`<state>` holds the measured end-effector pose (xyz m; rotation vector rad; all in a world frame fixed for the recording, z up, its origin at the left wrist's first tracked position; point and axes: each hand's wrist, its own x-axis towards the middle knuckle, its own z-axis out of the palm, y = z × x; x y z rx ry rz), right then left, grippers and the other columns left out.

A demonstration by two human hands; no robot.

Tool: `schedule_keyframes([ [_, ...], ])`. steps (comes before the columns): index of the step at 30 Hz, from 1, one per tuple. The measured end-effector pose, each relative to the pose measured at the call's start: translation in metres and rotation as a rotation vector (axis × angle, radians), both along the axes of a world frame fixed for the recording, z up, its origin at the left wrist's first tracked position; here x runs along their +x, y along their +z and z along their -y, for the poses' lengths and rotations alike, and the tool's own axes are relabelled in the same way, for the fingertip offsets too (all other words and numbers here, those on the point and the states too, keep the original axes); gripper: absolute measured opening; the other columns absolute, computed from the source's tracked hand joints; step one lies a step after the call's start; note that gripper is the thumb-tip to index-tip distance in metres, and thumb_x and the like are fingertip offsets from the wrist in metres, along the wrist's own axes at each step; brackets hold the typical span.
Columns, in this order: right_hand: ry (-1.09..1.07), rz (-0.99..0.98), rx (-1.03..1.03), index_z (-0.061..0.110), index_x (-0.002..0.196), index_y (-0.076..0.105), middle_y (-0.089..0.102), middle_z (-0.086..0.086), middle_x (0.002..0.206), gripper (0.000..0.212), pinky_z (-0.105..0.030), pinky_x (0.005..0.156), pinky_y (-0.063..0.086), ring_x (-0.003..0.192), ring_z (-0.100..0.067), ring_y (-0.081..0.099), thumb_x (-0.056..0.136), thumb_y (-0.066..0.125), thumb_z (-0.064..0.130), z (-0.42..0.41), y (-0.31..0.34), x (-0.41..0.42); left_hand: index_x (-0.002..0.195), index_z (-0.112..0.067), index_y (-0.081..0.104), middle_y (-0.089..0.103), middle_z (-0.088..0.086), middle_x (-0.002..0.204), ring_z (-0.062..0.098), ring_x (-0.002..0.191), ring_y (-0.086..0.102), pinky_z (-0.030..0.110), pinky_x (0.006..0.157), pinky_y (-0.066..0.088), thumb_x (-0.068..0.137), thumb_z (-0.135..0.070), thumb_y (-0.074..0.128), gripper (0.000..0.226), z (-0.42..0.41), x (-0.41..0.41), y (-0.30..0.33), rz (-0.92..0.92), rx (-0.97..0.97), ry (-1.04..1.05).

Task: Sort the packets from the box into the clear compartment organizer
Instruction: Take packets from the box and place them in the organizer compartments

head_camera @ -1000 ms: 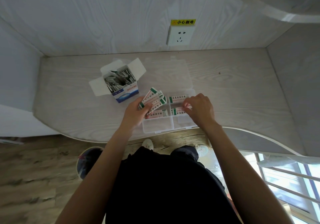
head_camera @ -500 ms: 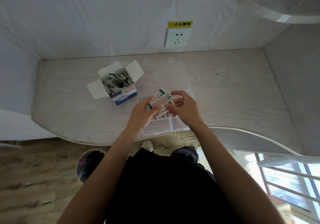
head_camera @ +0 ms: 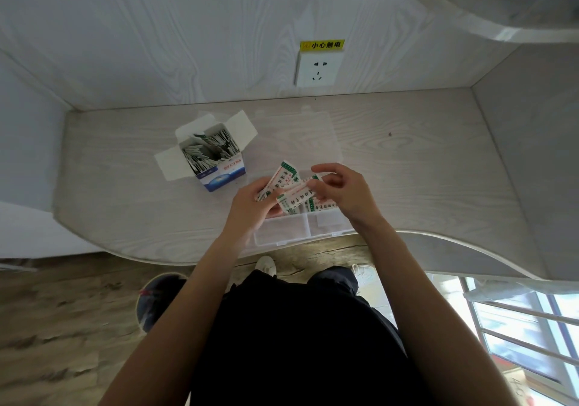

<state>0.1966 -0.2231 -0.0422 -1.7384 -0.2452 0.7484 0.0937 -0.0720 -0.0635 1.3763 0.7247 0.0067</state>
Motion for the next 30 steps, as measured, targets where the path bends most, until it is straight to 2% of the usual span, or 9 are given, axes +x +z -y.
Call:
schedule_keyframes([
  [3, -0.014, 0.023, -0.036, 0.009, 0.104, 0.064, 0.069, -0.001, 0.078, 0.025, -0.022, 0.060, 0.054, 0.064, -0.006, 0.064, 0.081, 0.071, 0.009, -0.003, -0.005, -0.001, 0.115, -0.011, 0.061, 0.065, 0.000, 0.094, 0.015, 0.084, 0.067, 0.024, 0.068, 0.058, 0.087, -0.006, 0.061, 0.028, 0.003, 0.001, 0.004, 0.009, -0.052, -0.009],
  [8, 0.010, -0.024, -0.047, 0.007, 0.103, 0.066, 0.067, -0.004, 0.086, 0.020, -0.018, 0.055, 0.048, 0.061, -0.001, 0.061, 0.084, 0.068, 0.013, -0.004, -0.009, -0.004, 0.109, -0.018, 0.060, 0.063, 0.007, 0.104, 0.019, 0.093, 0.064, 0.024, 0.072, 0.058, 0.089, -0.006, 0.058, 0.023, 0.005, 0.002, 0.007, 0.008, -0.036, -0.075],
  [14, 0.032, -0.009, -0.065, 0.001, 0.099, 0.058, 0.066, -0.004, 0.077, 0.018, -0.019, 0.047, 0.044, 0.054, -0.007, 0.056, 0.085, 0.067, 0.008, -0.005, -0.011, -0.007, 0.105, -0.025, 0.061, 0.065, 0.005, 0.097, 0.017, 0.089, 0.064, 0.028, 0.074, 0.056, 0.096, -0.029, 0.047, 0.016, 0.005, -0.001, 0.005, -0.044, -0.062, -0.093],
  [17, 0.054, 0.036, -0.085, 0.009, 0.105, 0.059, 0.067, -0.004, 0.083, 0.023, -0.019, 0.049, 0.046, 0.057, -0.008, 0.058, 0.084, 0.068, 0.010, -0.002, -0.011, -0.008, 0.094, -0.030, 0.064, 0.066, 0.003, 0.093, 0.019, 0.087, 0.064, 0.031, 0.075, 0.057, 0.093, -0.022, 0.055, 0.013, 0.006, 0.000, 0.002, -0.017, 0.012, -0.063],
  [21, 0.109, 0.072, -0.108, 0.015, 0.107, 0.062, 0.068, -0.007, 0.089, 0.023, -0.020, 0.052, 0.047, 0.058, -0.007, 0.058, 0.085, 0.067, 0.011, 0.005, -0.013, -0.009, 0.093, -0.026, 0.067, 0.070, 0.002, 0.091, 0.020, 0.083, 0.068, 0.031, 0.070, 0.058, 0.084, -0.015, 0.068, 0.014, 0.007, 0.003, 0.001, -0.024, 0.006, 0.011],
  [24, 0.079, 0.051, -0.115, 0.014, 0.104, 0.065, 0.067, -0.003, 0.083, 0.019, -0.019, 0.052, 0.046, 0.057, -0.005, 0.055, 0.085, 0.068, 0.011, 0.014, -0.011, -0.008, 0.097, -0.021, 0.065, 0.069, 0.003, 0.091, 0.018, 0.082, 0.069, 0.028, 0.066, 0.058, 0.083, -0.013, 0.069, 0.016, 0.008, 0.006, 0.001, -0.030, 0.063, 0.043],
  [27, 0.006, -0.014, -0.038, 0.009, 0.102, 0.067, 0.067, -0.002, 0.081, 0.017, -0.017, 0.054, 0.046, 0.058, -0.002, 0.055, 0.085, 0.066, 0.006, 0.023, -0.007, -0.005, 0.098, -0.014, 0.064, 0.067, 0.000, 0.088, 0.011, 0.074, 0.067, 0.015, 0.055, 0.053, 0.083, -0.011, 0.068, 0.016, 0.014, 0.011, 0.002, -0.015, 0.166, 0.049],
  [28, -0.016, -0.029, -0.014, 0.008, 0.103, 0.066, 0.067, -0.003, 0.081, 0.018, -0.017, 0.055, 0.046, 0.058, -0.001, 0.056, 0.085, 0.065, 0.005, 0.024, -0.006, -0.005, 0.098, -0.014, 0.063, 0.066, -0.001, 0.086, 0.008, 0.072, 0.064, 0.013, 0.055, 0.052, 0.083, -0.010, 0.068, 0.016, 0.016, 0.013, 0.002, -0.027, 0.215, 0.026],
  [30, -0.038, -0.026, -0.017, 0.008, 0.104, 0.065, 0.066, -0.002, 0.080, 0.019, -0.016, 0.055, 0.047, 0.058, 0.000, 0.056, 0.086, 0.064, 0.004, 0.025, -0.006, -0.005, 0.098, -0.016, 0.063, 0.066, 0.000, 0.088, 0.011, 0.075, 0.064, 0.020, 0.063, 0.055, 0.082, -0.010, 0.069, 0.018, 0.023, 0.017, 0.002, -0.048, 0.210, -0.022],
])
